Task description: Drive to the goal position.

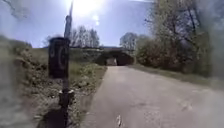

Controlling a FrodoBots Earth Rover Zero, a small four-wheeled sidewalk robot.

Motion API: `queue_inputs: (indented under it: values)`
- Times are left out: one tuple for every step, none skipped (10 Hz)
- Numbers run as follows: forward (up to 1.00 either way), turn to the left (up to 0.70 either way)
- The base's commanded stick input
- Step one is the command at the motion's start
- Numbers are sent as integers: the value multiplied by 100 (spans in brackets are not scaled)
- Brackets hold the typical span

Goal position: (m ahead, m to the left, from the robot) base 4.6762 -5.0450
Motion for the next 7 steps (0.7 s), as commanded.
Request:
queue_inputs:
  values:
    - [70,0]
    - [70,0]
    - [70,0]
    - [70,-5]
    - [70,-14]
    - [70,-6]
    - [70,-10]
